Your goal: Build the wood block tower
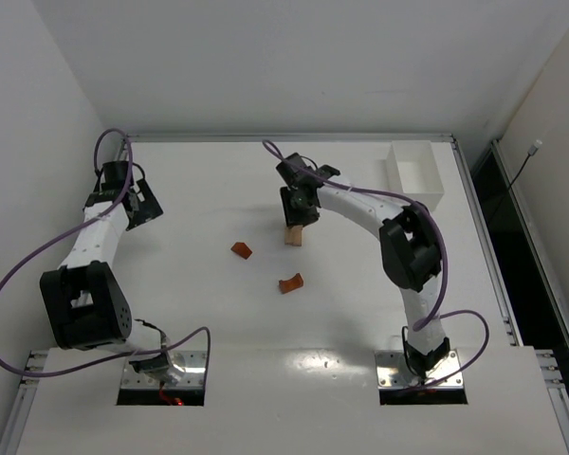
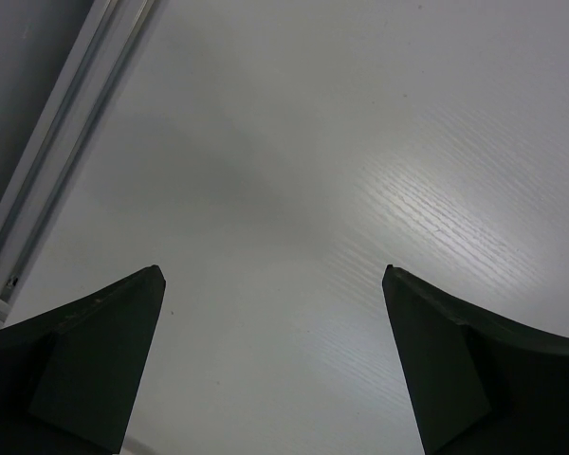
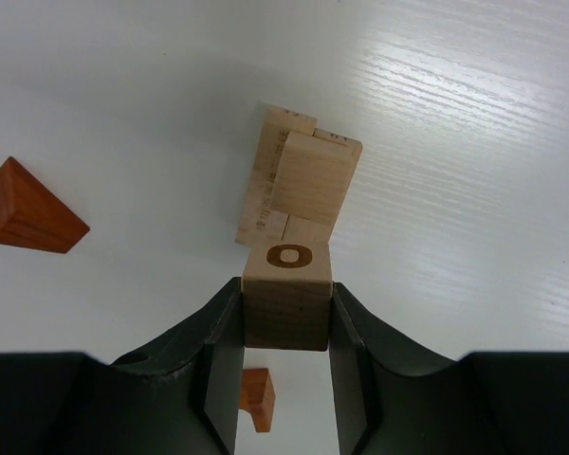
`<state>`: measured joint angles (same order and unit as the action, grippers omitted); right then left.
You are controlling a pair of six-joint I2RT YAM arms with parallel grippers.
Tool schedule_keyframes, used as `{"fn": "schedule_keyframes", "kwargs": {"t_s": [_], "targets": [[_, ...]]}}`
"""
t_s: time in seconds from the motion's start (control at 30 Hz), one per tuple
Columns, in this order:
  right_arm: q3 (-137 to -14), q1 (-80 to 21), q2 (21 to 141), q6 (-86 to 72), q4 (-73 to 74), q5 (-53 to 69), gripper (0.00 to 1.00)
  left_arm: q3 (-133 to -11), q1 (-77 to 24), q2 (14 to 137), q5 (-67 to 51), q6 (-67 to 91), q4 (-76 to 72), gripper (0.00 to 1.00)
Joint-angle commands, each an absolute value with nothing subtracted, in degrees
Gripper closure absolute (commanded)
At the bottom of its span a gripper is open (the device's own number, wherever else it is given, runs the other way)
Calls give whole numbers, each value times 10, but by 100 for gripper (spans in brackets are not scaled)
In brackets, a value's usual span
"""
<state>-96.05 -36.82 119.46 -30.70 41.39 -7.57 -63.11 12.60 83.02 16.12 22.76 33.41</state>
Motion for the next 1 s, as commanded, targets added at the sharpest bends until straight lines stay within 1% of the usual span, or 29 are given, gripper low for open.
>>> {"fn": "schedule_keyframes", "kwargs": {"t_s": [0.0,0.2,0.5,0.97], "targets": [[-981,-373,1190,-338,414,-44,100,-649,131,818,156,235,325,0],[-962,-373,1184,-344,407,-25,100,-649,131,824,150,229,325,0],[-933,-379,1165,-381,413,-82,100,-649,131,824,145,229,320,0],[-927,-379,1181,-425,390,-76,100,-649,131,829,140,229,320,0]]}}
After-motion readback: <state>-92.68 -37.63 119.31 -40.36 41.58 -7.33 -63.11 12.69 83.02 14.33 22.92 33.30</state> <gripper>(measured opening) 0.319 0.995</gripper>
